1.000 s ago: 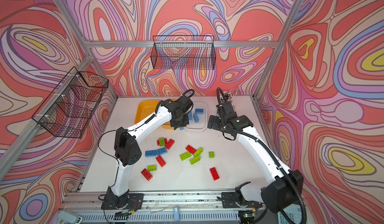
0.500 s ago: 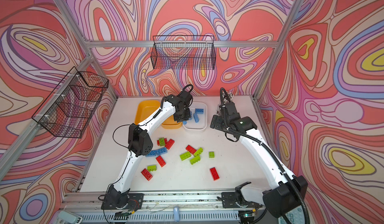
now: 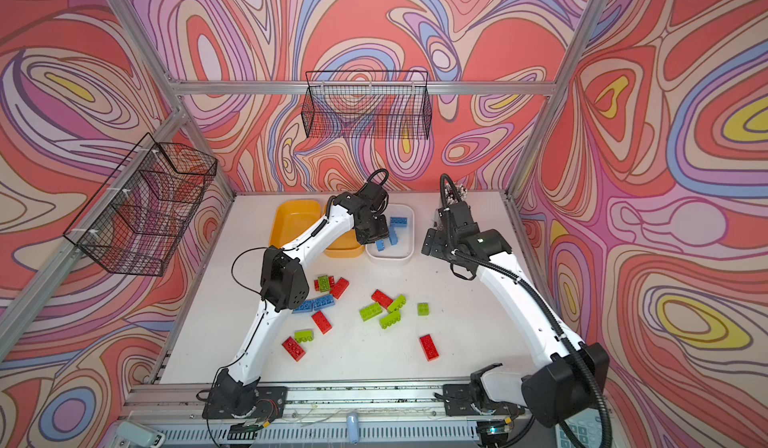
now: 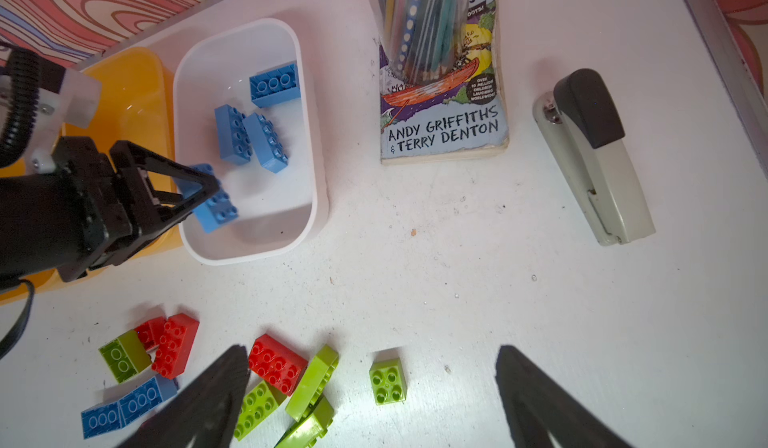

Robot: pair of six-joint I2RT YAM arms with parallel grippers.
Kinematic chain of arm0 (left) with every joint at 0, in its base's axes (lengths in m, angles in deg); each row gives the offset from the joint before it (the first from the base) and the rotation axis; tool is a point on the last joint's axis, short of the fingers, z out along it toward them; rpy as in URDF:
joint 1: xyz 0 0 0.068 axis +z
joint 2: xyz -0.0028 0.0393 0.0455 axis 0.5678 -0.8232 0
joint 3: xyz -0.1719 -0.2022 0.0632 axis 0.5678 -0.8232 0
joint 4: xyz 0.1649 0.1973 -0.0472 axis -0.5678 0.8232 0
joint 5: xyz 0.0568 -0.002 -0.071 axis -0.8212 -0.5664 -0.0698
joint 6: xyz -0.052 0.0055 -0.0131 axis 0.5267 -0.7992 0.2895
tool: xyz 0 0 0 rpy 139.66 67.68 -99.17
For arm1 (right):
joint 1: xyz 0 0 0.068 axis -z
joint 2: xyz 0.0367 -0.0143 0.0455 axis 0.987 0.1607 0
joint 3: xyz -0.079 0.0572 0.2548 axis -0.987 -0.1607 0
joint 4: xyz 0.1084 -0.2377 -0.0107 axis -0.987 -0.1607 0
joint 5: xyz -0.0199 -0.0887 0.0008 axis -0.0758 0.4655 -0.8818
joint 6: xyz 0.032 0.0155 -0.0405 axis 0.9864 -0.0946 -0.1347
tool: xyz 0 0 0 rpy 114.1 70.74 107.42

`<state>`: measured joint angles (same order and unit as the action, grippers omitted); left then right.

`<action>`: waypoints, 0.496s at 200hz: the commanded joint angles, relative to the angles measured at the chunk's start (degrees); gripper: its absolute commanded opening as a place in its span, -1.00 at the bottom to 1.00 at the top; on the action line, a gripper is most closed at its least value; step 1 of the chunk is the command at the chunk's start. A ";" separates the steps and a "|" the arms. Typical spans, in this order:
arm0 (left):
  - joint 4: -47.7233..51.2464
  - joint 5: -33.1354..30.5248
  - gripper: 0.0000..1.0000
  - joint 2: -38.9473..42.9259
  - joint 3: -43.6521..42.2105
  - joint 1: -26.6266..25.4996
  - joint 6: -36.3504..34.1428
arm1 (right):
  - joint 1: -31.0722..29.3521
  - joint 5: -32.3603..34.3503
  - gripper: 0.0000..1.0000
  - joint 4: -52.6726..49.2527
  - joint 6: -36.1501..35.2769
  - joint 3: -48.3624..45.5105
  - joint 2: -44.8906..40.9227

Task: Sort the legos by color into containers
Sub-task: 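Carry the blue brick over the white tray and open the left gripper, then move the left gripper back to the pile and grasp another blue brick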

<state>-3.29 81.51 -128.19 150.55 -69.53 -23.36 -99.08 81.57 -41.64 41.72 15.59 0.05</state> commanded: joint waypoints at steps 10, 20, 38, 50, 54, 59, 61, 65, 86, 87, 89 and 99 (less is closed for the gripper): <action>-3.89 3.86 0.45 -1.34 1.34 1.75 1.64 | 0.44 1.13 0.96 -0.87 0.51 1.97 0.52; -4.95 4.50 0.47 -0.98 1.39 2.02 1.73 | 0.42 1.26 0.96 -0.99 0.51 2.15 0.54; -5.78 4.98 0.47 0.54 1.30 2.05 1.54 | 0.41 2.13 0.96 -1.41 0.25 2.81 0.77; -5.66 4.51 0.47 2.08 1.19 2.07 0.99 | 0.41 2.87 0.96 -1.86 -0.45 3.63 1.27; -5.29 4.03 0.47 2.67 1.21 2.07 0.72 | 0.44 2.98 0.96 -2.02 -0.93 3.98 1.57; -4.51 3.17 0.47 3.47 1.13 2.07 0.27 | 0.44 3.08 0.96 -2.27 -1.49 4.50 1.98; -4.15 2.72 0.48 3.82 1.13 2.02 0.03 | 0.41 3.11 0.96 -2.35 -1.79 4.75 2.20; -3.50 1.80 0.48 4.57 0.98 2.06 -0.49 | 0.46 3.18 0.96 -2.61 -2.23 5.21 2.59; 0.79 -4.20 0.49 9.95 -3.34 2.07 -3.31 | 0.40 2.77 0.96 -2.78 -4.18 6.93 4.67; 1.02 -4.36 0.49 10.30 -3.75 2.07 -3.47 | 0.40 2.71 0.96 -2.77 -4.25 6.96 4.72; 1.34 -5.18 0.49 10.99 -4.53 2.07 -3.70 | 0.42 2.57 0.97 -2.65 -4.37 7.03 4.90; 2.52 -8.33 0.50 14.80 -9.65 2.07 -4.54 | 0.40 1.80 0.96 -2.04 -4.99 7.24 5.66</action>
<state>-6.56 81.53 -123.73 147.31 -67.41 -24.74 -98.82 83.23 -42.90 39.32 21.25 3.86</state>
